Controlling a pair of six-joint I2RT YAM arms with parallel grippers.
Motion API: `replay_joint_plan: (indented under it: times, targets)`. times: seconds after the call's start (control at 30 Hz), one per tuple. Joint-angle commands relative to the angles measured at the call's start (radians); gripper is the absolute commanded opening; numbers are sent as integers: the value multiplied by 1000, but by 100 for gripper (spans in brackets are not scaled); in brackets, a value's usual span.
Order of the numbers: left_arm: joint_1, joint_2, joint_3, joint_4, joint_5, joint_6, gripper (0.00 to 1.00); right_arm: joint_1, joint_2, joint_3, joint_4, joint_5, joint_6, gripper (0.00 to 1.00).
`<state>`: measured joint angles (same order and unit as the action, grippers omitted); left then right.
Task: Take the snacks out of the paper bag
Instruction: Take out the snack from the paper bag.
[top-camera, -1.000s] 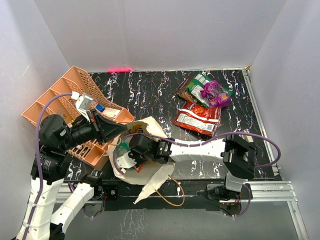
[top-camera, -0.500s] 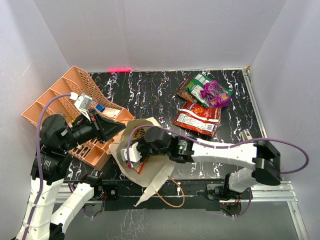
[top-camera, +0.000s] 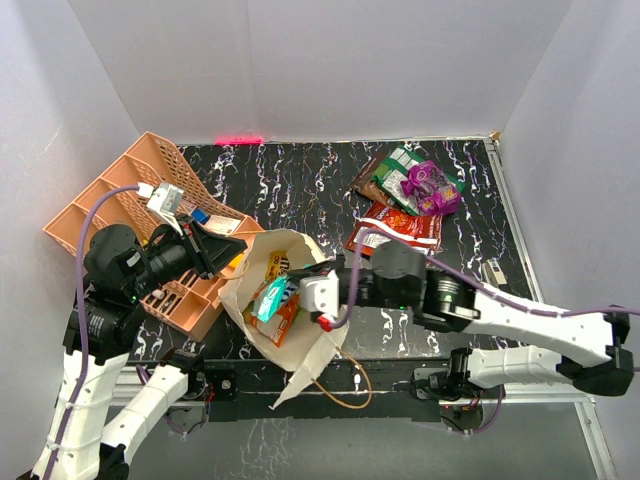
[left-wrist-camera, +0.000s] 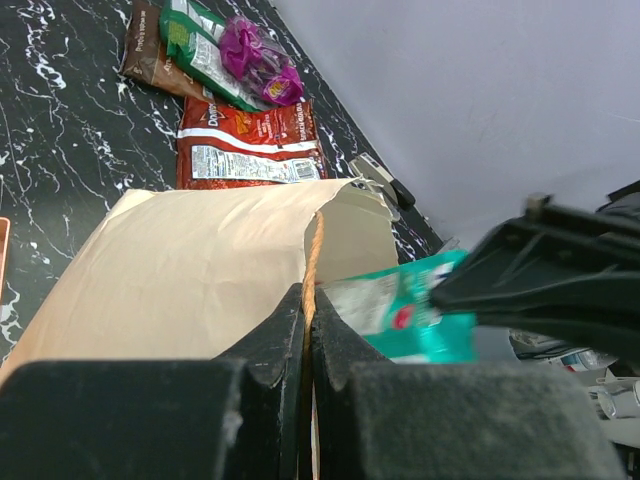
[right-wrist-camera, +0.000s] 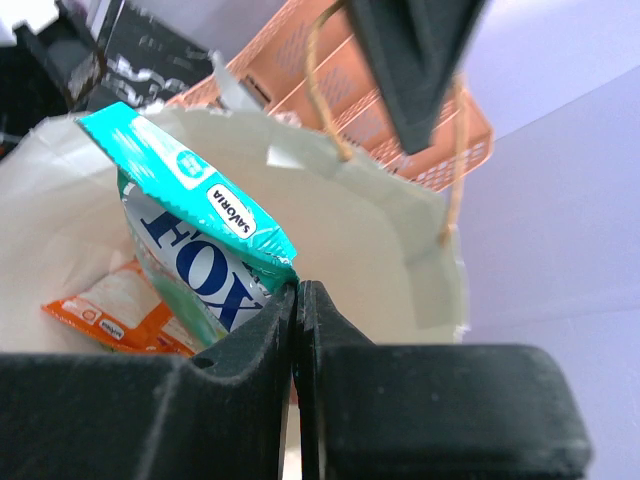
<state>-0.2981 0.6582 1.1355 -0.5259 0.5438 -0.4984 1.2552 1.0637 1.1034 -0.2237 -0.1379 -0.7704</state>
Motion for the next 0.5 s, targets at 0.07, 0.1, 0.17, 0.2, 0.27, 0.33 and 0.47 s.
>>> replay_joint_plan:
  times: [0.07,0.1,0.17,0.2,0.27,0.33,0.47]
  targets:
    - [1,1,17,6,-21,6,0,-2,-145,145,106,53,148,7]
    - [1,2,15,8,-21,5,0,-1,-149,164,110,70,163,7]
    - [1,3,13,13,-22,4,0,-2,-152,193,137,144,192,7]
    - [0,4,12,13,-22,3,0,-2,-148,210,156,196,215,7]
    - [1,4,12,14,-24,3,0,-2,-130,245,204,299,226,7]
    - [0,4,12,11,-24,3,0,-2,-109,268,260,410,208,7]
    - [1,5,15,7,-24,1,0,-2,-35,293,397,728,96,7]
